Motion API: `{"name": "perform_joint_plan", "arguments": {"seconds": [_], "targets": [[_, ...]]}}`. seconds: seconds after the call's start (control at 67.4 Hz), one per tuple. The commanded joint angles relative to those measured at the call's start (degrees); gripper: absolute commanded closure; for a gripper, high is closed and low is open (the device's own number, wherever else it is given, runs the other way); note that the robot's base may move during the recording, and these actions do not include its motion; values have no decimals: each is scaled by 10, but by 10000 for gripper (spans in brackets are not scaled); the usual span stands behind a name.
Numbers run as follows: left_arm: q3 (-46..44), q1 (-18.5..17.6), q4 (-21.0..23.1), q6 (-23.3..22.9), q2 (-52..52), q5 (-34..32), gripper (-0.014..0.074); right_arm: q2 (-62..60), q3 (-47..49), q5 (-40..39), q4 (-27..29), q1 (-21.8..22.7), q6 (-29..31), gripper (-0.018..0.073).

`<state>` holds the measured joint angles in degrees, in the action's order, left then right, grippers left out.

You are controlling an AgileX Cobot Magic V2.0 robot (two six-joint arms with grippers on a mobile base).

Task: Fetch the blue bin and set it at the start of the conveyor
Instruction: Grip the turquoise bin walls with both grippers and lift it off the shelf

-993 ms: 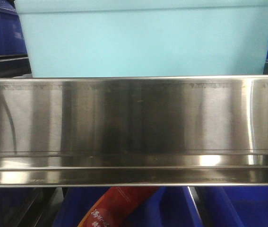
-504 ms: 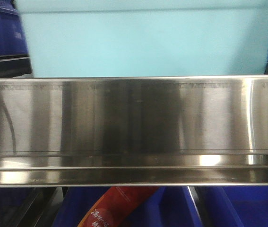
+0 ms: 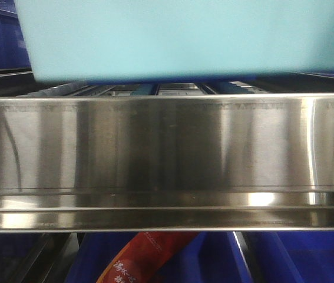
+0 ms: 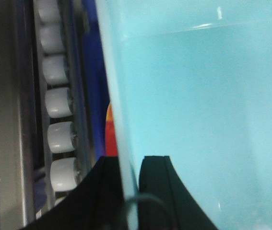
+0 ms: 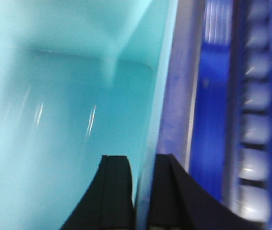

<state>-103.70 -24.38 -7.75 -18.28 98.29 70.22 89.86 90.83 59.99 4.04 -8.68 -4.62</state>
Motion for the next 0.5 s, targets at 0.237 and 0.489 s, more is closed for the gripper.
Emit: {"name": "perform_joint_plan", "arguments": {"seconds": [0.237,0.489], "targets": [[-4,-73,-41,-3,-151,-3,707,-184,5,14,1,0,7,711],[-4,-80,-54,-14,-191,-3,707,-228,5,10,6,0,7,711]]}}
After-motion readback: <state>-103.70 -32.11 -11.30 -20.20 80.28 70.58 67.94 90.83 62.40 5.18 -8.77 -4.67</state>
